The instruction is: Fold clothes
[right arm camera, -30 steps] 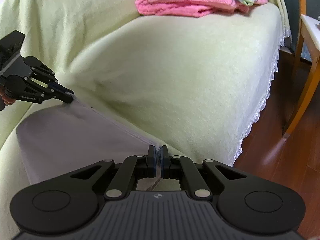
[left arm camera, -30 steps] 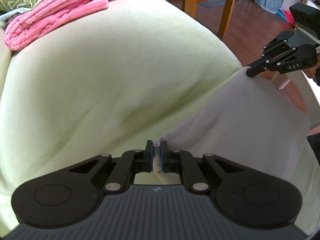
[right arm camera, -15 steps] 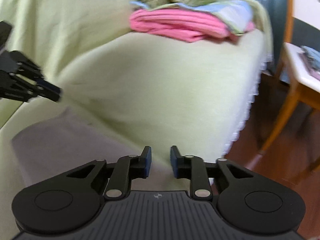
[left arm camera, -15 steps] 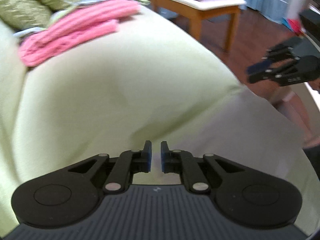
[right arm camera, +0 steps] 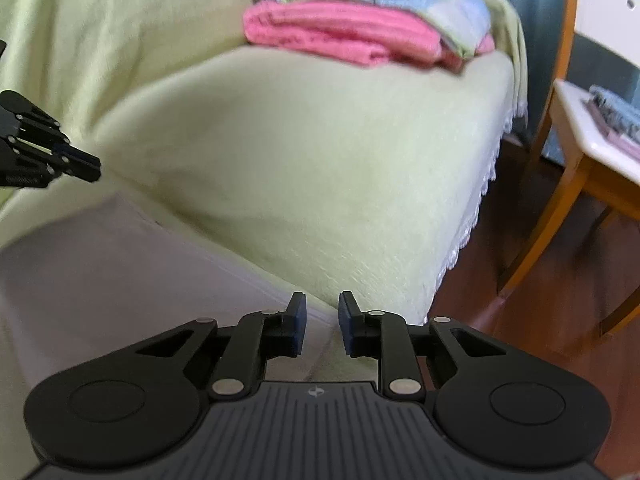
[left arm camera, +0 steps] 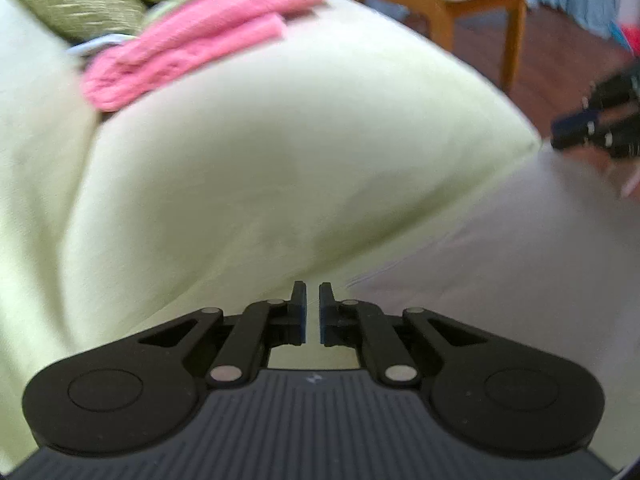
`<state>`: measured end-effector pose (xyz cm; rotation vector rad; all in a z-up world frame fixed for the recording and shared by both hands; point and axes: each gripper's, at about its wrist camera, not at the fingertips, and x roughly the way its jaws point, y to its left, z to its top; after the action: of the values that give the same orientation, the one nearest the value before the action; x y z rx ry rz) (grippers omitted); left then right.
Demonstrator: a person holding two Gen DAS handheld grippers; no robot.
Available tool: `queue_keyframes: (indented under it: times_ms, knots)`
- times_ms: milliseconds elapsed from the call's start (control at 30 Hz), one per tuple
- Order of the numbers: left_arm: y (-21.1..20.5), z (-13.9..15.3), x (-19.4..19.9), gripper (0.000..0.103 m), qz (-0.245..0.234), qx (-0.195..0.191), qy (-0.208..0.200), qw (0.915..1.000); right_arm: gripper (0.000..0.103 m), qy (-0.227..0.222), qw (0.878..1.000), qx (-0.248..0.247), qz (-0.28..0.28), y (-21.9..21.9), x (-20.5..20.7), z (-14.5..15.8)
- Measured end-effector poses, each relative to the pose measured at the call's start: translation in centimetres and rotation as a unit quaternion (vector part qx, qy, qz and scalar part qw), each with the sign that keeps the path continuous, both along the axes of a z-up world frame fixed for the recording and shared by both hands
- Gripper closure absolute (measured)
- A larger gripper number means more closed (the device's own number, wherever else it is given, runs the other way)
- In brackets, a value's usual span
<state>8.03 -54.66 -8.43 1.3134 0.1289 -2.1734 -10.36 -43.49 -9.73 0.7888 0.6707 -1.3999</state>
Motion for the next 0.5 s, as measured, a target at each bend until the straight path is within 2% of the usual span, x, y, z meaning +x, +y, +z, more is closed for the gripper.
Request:
queue_keyframes:
  times_ms: [100, 200, 267, 333, 367, 400, 467, 500]
  knots:
    - [4.5, 2.5, 0.1, 0.099, -0.049, 0.002, 0.012, 0.9987, 0.079, -0.010, 1.000, -0.013, 0.026, 2.1, 2.1, 1.7]
    - [9.0, 1.0, -0.4, 0.097, -0.106, 0.010, -0.003, 0.9943, 0.079, -0.022, 0.998, -0.008, 0.062, 4.2, 5.0, 1.7]
    - [10.2, -1.7, 0.1, 0.097, -0.099, 0.014, -0.025, 0.9947, 0.079, -0.010, 0.997, 0.004, 0.078, 5.6, 6.5, 0.6]
    - [10.9, -4.1, 1.0, 0.097, -0.101, -0.015, -0.033, 0.9942, 0.082, 0.018, 0.997, 0.008, 0.080, 6.8, 6.6, -0.8]
    - [11.0, -4.4, 1.6, 0.097, -0.104, -0.026, -0.020, 0.9941, 0.083, 0.031, 0.996, 0.008, 0.080, 7.2, 6.5, -1.4]
    - [10.6, -4.3, 1.8, 0.095, -0.093, -0.017, -0.012, 0.9954, 0.084, 0.037, 0.996, 0.004, 0.081, 7.5, 6.2, -1.5]
    - [9.4, -3.6, 2.0, 0.094, -0.054, -0.004, -0.013, 0.9985, 0.085, 0.051, 0.995, 0.010, 0.086, 7.4, 6.4, -1.3]
    - [9.2, -3.1, 2.2, 0.098, -0.032, -0.012, -0.020, 0.9992, 0.085, 0.061, 0.994, 0.013, 0.085, 7.4, 6.5, -1.0]
